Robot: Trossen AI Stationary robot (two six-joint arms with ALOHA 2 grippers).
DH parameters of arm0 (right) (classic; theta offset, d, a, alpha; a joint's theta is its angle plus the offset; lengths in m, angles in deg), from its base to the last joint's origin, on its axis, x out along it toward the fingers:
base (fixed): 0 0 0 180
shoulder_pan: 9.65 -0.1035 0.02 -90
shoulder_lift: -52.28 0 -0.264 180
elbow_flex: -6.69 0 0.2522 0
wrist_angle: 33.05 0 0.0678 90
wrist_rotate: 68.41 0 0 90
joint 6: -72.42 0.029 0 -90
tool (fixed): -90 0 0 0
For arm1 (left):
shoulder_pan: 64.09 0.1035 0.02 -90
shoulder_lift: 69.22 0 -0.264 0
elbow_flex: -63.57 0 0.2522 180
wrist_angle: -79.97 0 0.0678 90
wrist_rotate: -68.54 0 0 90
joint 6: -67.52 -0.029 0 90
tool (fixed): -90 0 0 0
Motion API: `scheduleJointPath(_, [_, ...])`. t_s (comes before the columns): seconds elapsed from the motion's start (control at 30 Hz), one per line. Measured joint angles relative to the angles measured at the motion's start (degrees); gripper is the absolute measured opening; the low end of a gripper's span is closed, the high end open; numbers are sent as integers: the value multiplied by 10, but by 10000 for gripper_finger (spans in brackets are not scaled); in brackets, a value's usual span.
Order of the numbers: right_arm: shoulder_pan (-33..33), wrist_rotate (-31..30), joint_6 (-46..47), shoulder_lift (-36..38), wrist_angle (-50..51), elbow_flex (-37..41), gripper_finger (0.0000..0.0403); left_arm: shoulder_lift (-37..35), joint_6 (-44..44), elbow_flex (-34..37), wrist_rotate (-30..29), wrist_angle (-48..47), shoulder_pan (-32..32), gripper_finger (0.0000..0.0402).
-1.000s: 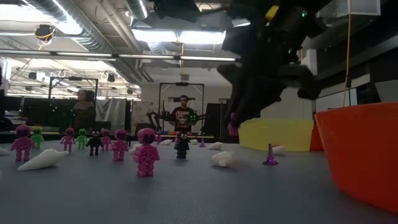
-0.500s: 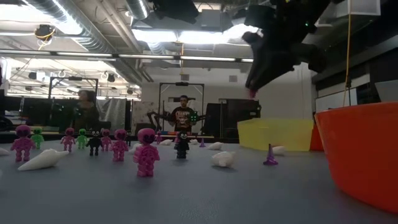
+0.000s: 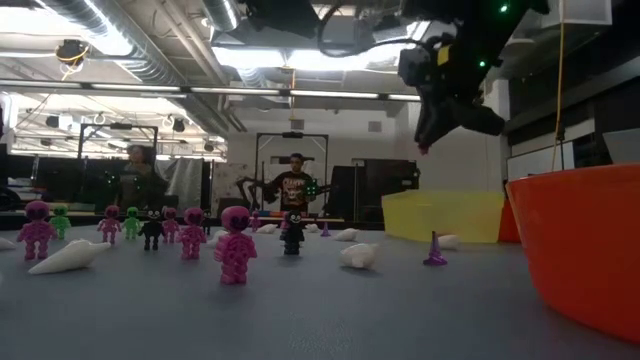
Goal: Sort Halloween decoration
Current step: Put the pink skeleton toy into the top yellow bin, then put the black skeleton toy into the red box
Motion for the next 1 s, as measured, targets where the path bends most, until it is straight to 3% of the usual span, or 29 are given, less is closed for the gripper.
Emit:
scheduleJointPath(0.3, [52, 83, 1, 0, 0, 0, 93, 0, 16, 0, 17, -17, 0, 145])
scheduleJointPath(0.6, [56, 88, 1, 0, -1, 0, 153, 8, 44, 2, 52, -12, -17, 145])
scheduleJointPath(1.0, [56, 100, 1, 0, -3, 0, 156, 57, 105, 39, 50, -2, -63, 145])
